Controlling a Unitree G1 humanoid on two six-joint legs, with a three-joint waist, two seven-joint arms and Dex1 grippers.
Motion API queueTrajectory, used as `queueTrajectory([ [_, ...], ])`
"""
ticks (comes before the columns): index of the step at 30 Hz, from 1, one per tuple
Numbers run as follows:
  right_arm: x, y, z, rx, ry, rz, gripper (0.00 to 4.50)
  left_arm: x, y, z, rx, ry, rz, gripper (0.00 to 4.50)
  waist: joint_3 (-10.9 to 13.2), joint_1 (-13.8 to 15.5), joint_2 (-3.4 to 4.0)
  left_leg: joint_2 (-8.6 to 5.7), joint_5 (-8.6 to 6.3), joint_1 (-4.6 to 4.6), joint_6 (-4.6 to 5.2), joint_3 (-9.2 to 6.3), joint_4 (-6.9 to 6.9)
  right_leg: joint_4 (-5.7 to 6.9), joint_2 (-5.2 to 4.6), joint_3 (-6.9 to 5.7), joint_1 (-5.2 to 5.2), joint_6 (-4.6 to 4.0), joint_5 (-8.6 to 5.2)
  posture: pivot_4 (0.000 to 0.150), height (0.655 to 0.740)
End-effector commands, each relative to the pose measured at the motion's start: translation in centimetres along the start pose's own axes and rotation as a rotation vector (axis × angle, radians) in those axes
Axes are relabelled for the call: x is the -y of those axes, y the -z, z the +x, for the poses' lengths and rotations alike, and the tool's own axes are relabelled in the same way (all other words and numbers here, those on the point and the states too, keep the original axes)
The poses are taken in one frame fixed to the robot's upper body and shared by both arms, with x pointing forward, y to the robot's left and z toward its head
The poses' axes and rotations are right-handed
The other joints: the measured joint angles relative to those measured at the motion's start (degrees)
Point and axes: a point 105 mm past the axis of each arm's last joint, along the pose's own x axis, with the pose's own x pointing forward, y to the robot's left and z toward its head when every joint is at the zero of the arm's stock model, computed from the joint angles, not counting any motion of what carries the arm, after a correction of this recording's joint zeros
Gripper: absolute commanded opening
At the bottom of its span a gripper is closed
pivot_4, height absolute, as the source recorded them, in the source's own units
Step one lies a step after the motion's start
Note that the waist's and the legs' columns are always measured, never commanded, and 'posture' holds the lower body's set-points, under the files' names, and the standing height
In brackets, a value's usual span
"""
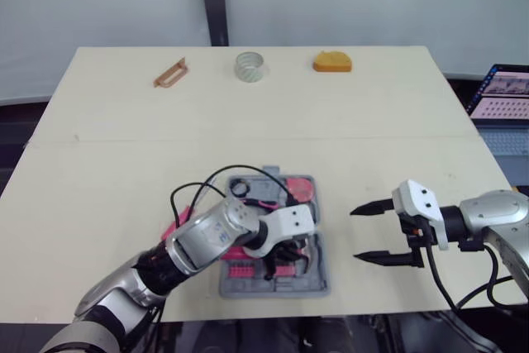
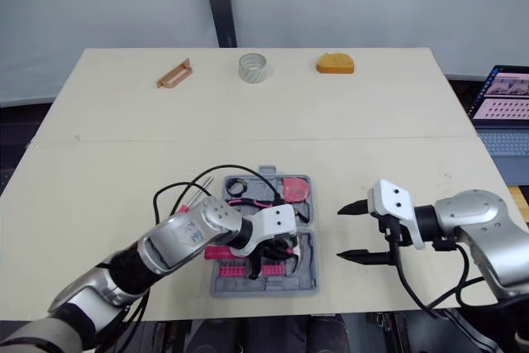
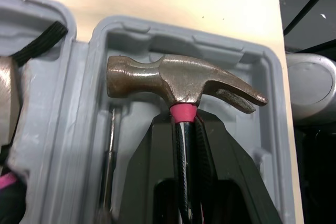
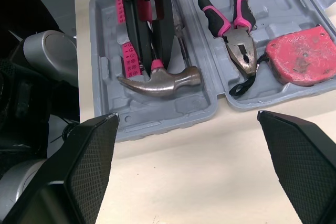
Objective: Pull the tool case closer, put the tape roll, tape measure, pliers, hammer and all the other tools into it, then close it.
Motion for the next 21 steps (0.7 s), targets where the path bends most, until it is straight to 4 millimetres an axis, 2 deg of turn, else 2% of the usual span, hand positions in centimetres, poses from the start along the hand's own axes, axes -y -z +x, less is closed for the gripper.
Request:
queueTrajectory([
  [1, 0.21, -0.79, -0.76, 0.000, 0.018, -0.049, 4.50, 0.48, -0.72, 0.38, 0.021, 0.017, 0.034, 0.04, 0.0, 0.0, 0.00, 0.00, 0.00, 0.00, 0.00, 0.00, 0.00, 0.00, 0.00, 0.00, 0.00, 0.00, 0.00, 0.150, 0.7400],
  [21, 0.17, -0.69, -0.85, 0.001, 0.031, -0.046, 4.50, -0.28, -1.18, 1.10, 0.032, -0.011, 0.047, 0.04, 0.0, 0.0, 0.00, 0.00, 0.00, 0.01, 0.00, 0.00, 0.02, 0.02, 0.00, 0.00, 0.01, 0.00, 0.00, 0.150, 0.7400],
])
